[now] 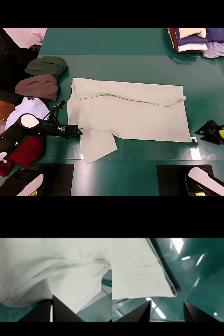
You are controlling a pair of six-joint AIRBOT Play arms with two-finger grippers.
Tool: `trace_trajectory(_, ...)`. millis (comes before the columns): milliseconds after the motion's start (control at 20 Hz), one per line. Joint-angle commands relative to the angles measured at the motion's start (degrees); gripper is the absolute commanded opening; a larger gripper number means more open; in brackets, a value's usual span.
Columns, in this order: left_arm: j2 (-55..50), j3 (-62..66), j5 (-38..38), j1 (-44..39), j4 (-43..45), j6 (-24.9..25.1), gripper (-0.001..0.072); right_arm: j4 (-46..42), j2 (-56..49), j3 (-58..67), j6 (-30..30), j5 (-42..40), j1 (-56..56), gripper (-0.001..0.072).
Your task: Fold the shirts.
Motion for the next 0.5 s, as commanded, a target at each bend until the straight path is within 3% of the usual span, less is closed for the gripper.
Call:
trace_trajectory(0, 0.04, 0.24, -0.17, 0.0, -0.04, 0.26, 0.0023, 1.79, -4.26, -4.63, -1.4, -4.59, -2.23, 0.0442)
trace_trajectory(250, 0.04, 0.24, -0.22, 0.0, -0.02, 0.26, 0.0023, 1.73, -6.88, -4.72, -1.38, -6.78, 4.52, 0.0425)
trace_trajectory(300, 0.04, 0.24, -0.35, 0.0, 0.09, 0.31, 0.0024, 1.57, -6.8, -4.72, -1.38, -6.69, 5.62, 0.0338)
trace_trajectory(350, 0.04, 0.24, -0.48, 0.0, 0.39, 0.31, 0.0023, 1.51, -6.27, -4.74, -1.38, -6.69, 6.62, 0.018)
trace_trajectory(450, 0.04, 0.83, -3.04, 0.0, 2.8, 0.02, 0.0022, 0.94, -4.04, -4.74, -1.4, -6.64, 7.93, 0.0064)
